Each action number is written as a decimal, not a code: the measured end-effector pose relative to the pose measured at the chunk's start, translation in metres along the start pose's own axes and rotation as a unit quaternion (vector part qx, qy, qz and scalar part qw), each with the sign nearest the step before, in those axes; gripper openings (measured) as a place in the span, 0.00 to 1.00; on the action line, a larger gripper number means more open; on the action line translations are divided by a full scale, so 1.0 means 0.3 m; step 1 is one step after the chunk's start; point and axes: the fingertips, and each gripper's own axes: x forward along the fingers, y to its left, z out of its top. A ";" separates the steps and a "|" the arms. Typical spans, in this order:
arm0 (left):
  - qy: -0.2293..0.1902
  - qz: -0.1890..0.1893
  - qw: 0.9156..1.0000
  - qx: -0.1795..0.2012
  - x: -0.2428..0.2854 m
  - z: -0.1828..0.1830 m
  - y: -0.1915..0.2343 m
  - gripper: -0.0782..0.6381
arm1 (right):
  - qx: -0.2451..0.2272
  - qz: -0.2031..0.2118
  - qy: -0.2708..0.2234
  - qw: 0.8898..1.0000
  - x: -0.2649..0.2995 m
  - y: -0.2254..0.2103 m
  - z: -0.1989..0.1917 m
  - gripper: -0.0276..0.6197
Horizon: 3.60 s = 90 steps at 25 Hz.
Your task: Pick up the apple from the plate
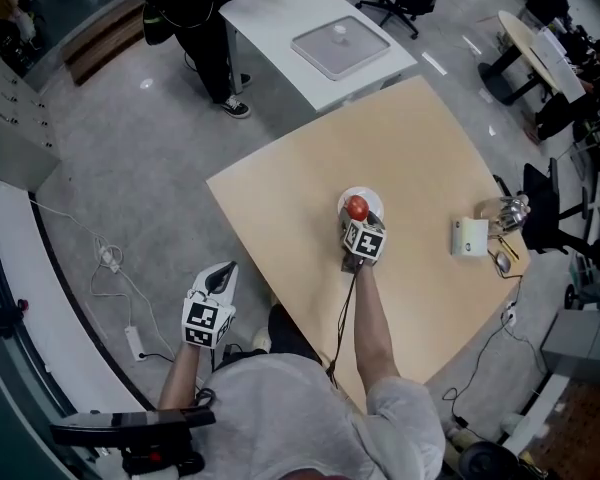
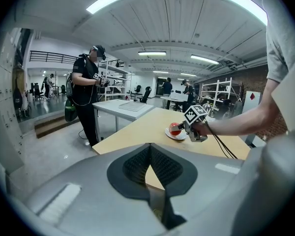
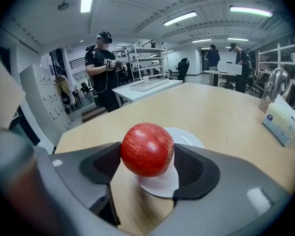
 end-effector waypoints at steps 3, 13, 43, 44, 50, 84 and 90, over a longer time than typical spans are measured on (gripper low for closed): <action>-0.002 -0.002 1.000 0.000 -0.002 -0.001 -0.005 0.14 | 0.000 0.002 -0.007 1.000 -0.013 0.000 0.012 0.57; -0.014 -0.020 1.000 0.005 0.003 0.007 -0.047 0.14 | 0.021 -0.001 -0.046 0.999 -0.128 -0.021 0.040 0.57; -0.041 -0.108 0.992 0.057 -0.012 0.040 -0.270 0.14 | 0.082 -0.042 -0.124 0.988 -0.575 -0.206 -0.165 0.57; -0.041 -0.111 0.991 0.058 -0.012 0.041 -0.277 0.14 | 0.084 -0.043 -0.127 0.987 -0.588 -0.213 -0.171 0.57; -0.041 -0.128 0.989 0.065 -0.013 0.032 -0.336 0.14 | 0.103 -0.058 -0.135 0.984 -0.658 -0.263 -0.235 0.57; -0.015 -0.226 0.966 0.123 -0.059 -0.034 -0.646 0.14 | 0.223 -0.161 -0.124 0.953 -0.994 -0.538 -0.729 0.57; -0.010 -0.243 0.961 0.134 -0.060 -0.050 -0.697 0.14 | 0.242 -0.179 -0.119 0.946 -1.039 -0.577 -0.816 0.57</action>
